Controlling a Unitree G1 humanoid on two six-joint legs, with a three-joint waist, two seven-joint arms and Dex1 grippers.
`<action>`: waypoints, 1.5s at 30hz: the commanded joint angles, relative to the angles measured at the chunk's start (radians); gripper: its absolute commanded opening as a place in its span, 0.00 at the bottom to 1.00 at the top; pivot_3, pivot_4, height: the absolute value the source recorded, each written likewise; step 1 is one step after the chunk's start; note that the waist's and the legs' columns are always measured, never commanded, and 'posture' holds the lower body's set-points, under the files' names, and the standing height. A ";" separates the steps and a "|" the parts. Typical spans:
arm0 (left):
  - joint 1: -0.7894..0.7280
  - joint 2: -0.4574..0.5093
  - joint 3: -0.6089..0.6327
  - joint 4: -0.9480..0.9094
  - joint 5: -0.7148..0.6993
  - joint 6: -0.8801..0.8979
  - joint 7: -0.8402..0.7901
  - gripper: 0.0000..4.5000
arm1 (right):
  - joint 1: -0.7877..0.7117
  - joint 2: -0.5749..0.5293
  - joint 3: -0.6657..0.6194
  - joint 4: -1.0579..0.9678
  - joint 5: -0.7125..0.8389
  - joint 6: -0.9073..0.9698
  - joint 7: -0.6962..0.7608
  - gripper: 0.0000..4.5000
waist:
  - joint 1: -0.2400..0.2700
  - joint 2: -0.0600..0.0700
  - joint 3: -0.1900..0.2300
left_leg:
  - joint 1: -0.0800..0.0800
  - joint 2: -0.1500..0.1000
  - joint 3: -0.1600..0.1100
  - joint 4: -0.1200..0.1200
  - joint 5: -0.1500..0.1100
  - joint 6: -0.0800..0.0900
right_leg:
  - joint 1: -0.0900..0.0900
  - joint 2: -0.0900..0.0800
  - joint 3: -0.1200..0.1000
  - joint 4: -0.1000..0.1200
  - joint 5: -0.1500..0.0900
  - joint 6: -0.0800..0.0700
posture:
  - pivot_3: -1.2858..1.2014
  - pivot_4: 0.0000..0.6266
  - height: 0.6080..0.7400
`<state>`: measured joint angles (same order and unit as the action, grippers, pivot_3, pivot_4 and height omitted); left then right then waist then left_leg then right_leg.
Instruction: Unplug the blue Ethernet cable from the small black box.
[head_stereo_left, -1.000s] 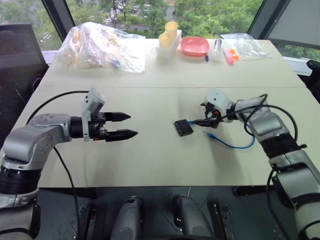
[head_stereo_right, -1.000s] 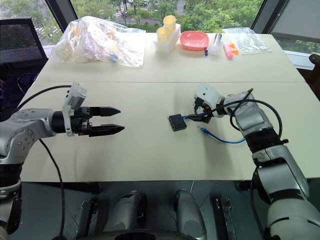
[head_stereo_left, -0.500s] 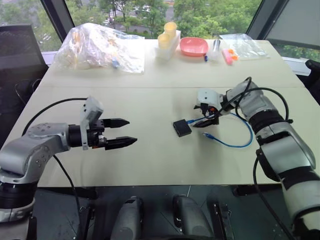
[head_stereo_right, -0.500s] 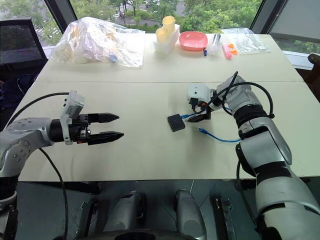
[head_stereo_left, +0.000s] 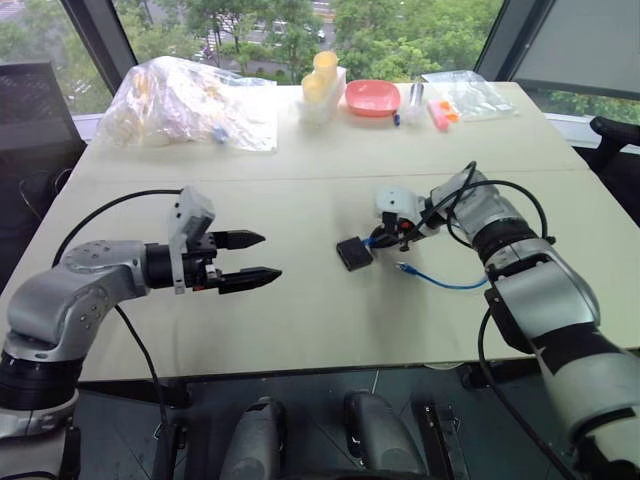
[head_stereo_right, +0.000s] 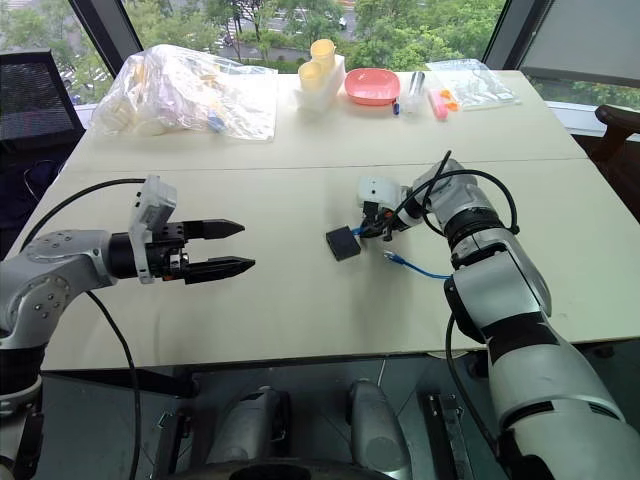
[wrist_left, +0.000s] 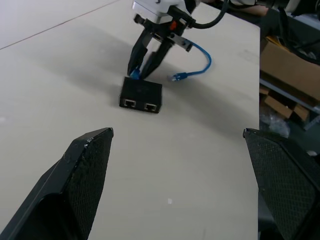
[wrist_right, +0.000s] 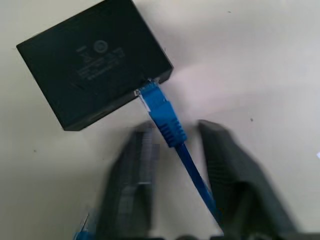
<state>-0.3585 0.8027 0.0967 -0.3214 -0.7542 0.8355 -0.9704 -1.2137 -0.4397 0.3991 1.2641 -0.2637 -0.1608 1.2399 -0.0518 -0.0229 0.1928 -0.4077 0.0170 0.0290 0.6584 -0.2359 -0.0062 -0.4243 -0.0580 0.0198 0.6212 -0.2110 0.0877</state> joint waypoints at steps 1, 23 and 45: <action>-0.015 0.003 -0.003 0.013 0.017 -0.034 -0.017 0.97 | -0.011 -0.013 0.025 -0.014 -0.075 -0.092 -0.130 0.00 | 0.000 0.000 0.000 | 0.000 0.000 0.000 0.000 0.000 0.000 | 0.000 0.000 0.000 0.000 0.000 0.000 | 0.52 0.24 1.00; -0.866 -0.346 -0.034 1.319 0.245 -0.323 -0.281 0.97 | 0.384 -0.110 -0.199 -1.138 -0.321 -0.039 -0.843 0.00 | 0.034 0.000 0.001 | -0.014 -0.002 0.000 0.002 0.001 0.000 | -0.012 0.001 0.001 0.002 0.000 0.007 | 0.52 0.24 1.00; -0.992 -0.465 0.036 1.500 0.392 -0.517 -0.303 0.91 | 0.434 -0.042 -0.147 -1.258 -0.341 0.134 -0.812 0.00 | 0.033 0.000 0.001 | -0.019 -0.002 0.000 0.005 0.001 0.000 | -0.017 0.001 0.001 0.007 0.000 0.008 | 0.52 0.24 1.00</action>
<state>-1.3131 0.3367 0.1133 1.1823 -0.3735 0.3503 -1.2788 -0.7746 -0.4833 0.2668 0.0573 -0.6124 -0.0284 0.4300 -0.0184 -0.0229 0.1934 -0.4264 0.0153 0.0290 0.6630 -0.2354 -0.0061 -0.4410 -0.0566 0.0207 0.6281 -0.2107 0.0955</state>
